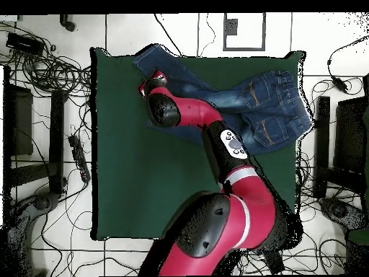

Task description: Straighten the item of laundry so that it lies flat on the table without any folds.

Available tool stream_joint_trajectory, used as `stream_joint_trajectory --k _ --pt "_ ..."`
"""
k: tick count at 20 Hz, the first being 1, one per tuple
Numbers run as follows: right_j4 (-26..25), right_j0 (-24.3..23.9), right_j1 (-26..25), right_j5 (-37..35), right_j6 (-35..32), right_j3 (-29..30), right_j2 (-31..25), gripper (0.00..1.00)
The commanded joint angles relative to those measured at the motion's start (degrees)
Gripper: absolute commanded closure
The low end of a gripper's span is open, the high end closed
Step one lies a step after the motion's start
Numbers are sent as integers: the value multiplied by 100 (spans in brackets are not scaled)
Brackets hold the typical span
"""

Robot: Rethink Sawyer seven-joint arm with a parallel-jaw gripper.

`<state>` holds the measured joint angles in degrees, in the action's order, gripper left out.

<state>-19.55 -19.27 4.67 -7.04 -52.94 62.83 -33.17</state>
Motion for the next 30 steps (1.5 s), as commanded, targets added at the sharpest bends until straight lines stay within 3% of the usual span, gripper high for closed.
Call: stream_joint_trajectory --k 1,13,21,22,30 --pt "657 61 -801 -1751 -1337 -751 1244 0" --pt "1319 150 -805 -3076 -1417 -719 1531 0" --pt "1482 332 -866 -3302 -1444 -924 1802 0" --pt "1504 366 -881 -3334 -1447 -966 1855 100" --pt "1585 447 -910 -3391 -1447 -1042 1981 100"
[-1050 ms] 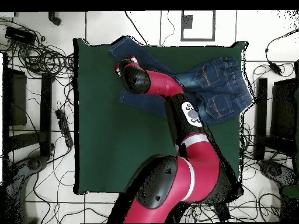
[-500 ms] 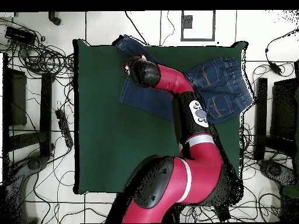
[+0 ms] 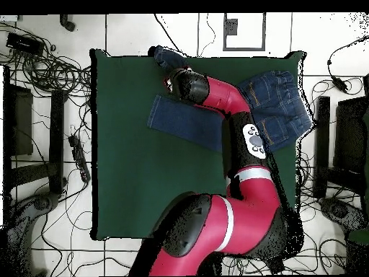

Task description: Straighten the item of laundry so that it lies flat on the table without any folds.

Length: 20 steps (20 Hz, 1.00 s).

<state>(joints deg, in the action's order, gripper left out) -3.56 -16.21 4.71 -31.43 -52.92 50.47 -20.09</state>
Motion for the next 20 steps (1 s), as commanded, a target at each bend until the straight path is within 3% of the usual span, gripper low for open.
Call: stream_joint_trajectory --k 1,8,15,20 --pt "0 151 -918 -951 -1451 188 691 100" --pt "88 197 -932 -910 -1392 179 780 100" --pt "190 -252 -592 -436 -656 1014 76 100" --pt "361 -384 -354 -832 -614 1337 -105 100"
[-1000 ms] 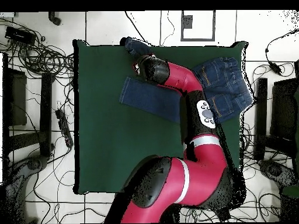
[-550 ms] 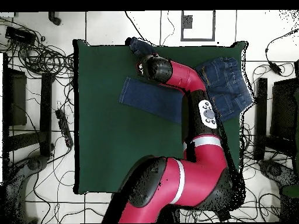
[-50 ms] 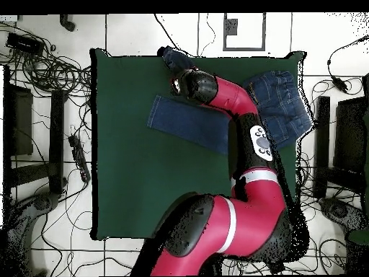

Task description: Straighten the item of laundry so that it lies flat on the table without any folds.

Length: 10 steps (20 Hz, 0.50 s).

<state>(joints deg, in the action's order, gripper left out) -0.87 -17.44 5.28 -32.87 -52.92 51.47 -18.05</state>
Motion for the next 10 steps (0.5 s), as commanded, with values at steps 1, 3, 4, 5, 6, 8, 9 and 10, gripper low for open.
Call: stream_joint_trajectory --k 1,3,4,5,6,8,9,10 --pt "154 -264 -374 -812 -665 1254 -323 100" --pt "281 -246 -334 -1060 -766 1245 -305 100" --pt "332 -233 -327 -1143 -799 1233 -291 100" --pt "382 -221 -321 -1225 -832 1221 -276 100" --pt "426 -211 -320 -1287 -857 1208 -261 100" --pt "521 -212 -315 -1368 -901 1192 -270 100" --pt "573 -201 -324 -1437 -961 1161 -260 100" --pt "609 -195 -333 -1463 -995 1144 -257 100"
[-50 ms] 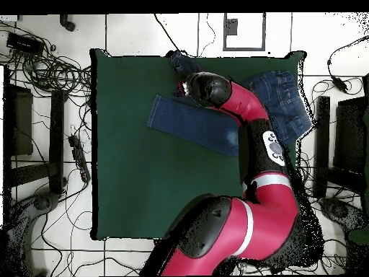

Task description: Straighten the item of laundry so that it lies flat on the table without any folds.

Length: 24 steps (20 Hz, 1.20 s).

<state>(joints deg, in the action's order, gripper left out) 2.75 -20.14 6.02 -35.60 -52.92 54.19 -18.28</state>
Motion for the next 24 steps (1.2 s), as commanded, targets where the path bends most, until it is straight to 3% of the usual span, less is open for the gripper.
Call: stream_joint_trajectory --k 1,8,24 --pt "283 81 -417 -1216 -1030 855 -231 100" --pt "604 153 -450 -1557 -1311 708 -235 100" --pt "1472 231 20 -2292 -1858 1334 -364 100"
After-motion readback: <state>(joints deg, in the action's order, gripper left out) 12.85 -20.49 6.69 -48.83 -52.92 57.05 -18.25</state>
